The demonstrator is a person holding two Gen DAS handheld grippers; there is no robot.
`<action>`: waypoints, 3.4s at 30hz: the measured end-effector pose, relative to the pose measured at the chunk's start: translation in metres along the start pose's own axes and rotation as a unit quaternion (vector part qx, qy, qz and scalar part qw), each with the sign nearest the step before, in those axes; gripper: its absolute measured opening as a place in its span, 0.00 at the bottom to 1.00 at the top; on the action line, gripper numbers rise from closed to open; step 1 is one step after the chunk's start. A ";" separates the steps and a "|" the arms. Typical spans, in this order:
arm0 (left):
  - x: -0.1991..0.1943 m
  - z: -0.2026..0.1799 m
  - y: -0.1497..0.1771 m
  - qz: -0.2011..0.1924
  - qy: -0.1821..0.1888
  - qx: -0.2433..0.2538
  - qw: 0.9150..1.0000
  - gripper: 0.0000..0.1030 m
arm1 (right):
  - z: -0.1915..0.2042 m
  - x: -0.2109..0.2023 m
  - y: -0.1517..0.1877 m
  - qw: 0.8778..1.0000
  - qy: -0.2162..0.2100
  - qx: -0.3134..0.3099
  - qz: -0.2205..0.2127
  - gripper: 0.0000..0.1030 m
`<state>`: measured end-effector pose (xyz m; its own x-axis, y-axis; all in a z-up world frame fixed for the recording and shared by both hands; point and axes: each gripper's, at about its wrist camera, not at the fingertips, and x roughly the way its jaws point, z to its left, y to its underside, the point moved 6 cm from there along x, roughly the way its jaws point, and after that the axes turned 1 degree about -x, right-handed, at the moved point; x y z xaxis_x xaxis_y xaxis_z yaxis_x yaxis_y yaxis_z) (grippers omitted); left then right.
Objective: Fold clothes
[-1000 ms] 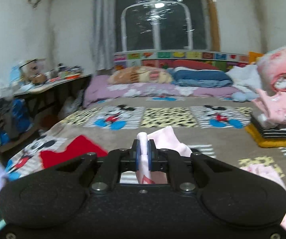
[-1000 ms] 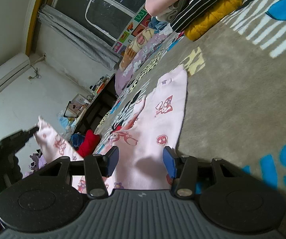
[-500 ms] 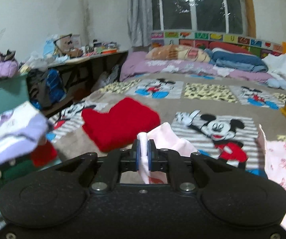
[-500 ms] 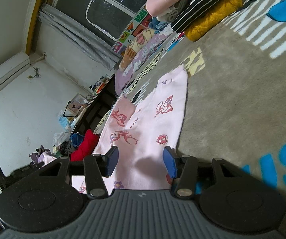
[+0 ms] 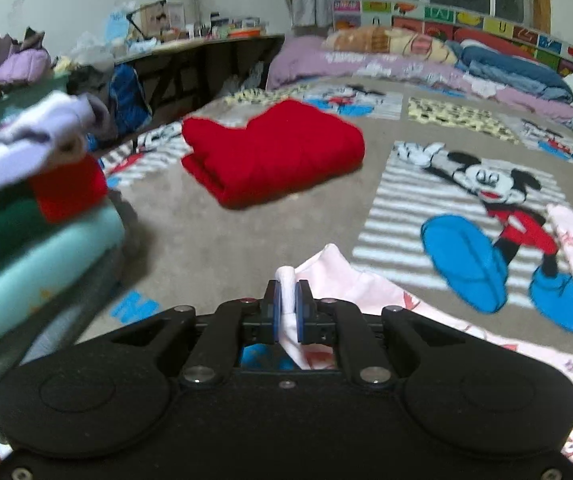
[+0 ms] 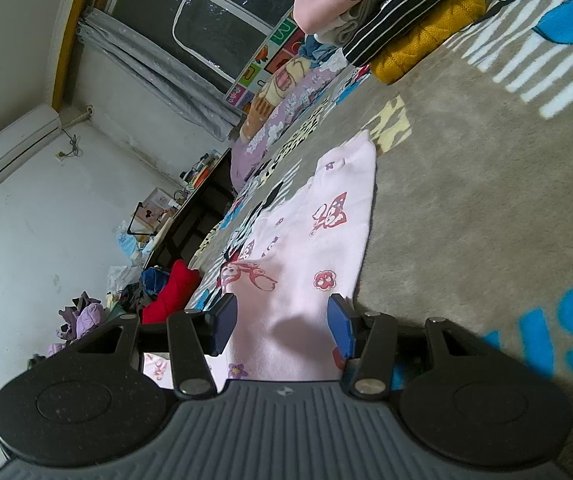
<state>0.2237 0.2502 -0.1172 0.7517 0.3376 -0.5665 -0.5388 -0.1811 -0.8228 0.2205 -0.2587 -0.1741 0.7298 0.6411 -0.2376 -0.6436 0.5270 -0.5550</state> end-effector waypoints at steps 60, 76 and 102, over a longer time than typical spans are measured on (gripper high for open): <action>-0.001 0.048 0.029 0.033 0.191 -0.286 0.938 0.03 | 0.227 0.077 0.192 0.703 0.070 -0.678 0.202 0.07; 0.006 0.048 0.031 0.055 0.194 -0.303 0.931 0.06 | 0.214 0.081 0.244 0.508 0.121 -0.838 0.160 0.35; 0.011 0.050 0.023 0.029 0.190 -0.286 0.939 0.05 | 0.227 0.055 0.207 0.793 0.016 -0.576 0.198 0.52</action>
<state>0.2005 0.2959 -0.1403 0.8679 -0.0225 -0.4962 -0.3715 -0.6925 -0.6185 0.0755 0.0121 -0.1210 0.5404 0.6042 -0.5856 -0.1993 -0.5843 -0.7867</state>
